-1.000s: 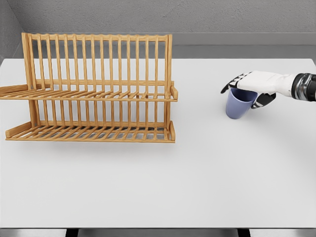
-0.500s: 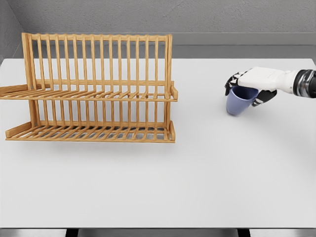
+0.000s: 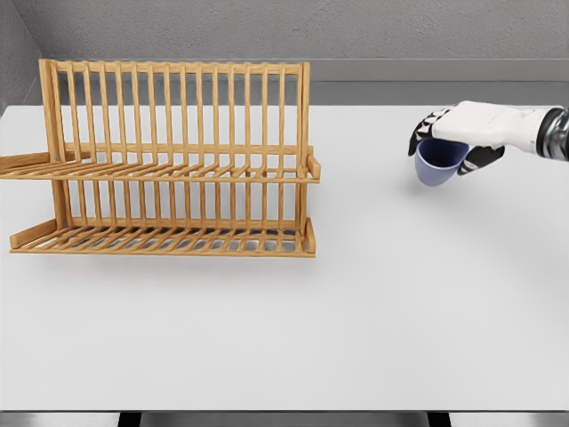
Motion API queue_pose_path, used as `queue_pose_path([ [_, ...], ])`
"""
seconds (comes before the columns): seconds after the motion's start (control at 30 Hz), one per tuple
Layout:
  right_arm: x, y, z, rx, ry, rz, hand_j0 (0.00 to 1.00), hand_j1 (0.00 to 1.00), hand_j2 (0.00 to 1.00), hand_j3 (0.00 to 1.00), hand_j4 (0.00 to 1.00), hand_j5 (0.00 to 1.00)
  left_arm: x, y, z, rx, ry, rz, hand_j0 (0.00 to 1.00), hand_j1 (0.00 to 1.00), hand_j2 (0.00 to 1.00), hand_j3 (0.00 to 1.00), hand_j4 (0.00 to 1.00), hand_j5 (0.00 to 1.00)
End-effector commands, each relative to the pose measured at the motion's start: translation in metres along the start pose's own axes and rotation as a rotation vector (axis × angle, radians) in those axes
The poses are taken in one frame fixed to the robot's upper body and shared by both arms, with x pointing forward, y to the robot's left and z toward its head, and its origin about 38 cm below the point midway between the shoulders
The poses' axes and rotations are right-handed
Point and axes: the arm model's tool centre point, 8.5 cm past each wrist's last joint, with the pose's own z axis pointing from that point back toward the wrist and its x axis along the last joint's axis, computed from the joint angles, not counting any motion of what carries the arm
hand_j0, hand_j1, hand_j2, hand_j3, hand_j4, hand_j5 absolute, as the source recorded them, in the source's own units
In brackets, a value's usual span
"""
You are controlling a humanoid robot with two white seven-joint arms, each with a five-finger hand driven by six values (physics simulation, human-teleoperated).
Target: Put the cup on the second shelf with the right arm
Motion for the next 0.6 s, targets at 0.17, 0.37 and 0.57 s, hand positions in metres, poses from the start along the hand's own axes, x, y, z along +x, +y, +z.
queue_pose_path([
  [0.17,0.003,-0.011,0.004,-0.032,-0.005,0.013,0.65,0.65,0.65,0.65,0.65,0.65,0.001,0.0,0.0,0.0,-0.002,0.0,1.0,1.0,1.0,1.0,1.0,1.0],
  [0.37,0.012,-0.03,0.012,-0.088,-0.02,0.046,0.65,0.65,0.65,0.65,0.65,0.65,0.0,0.0,0.0,0.0,0.0,0.0,1.0,1.0,1.0,1.0,1.0,1.0],
  [0.57,0.02,-0.044,0.024,-0.116,-0.028,0.094,0.65,0.65,0.65,0.65,0.65,0.65,0.0,0.0,0.0,0.0,0.0,0.0,1.0,1.0,1.0,1.0,1.0,1.0],
])
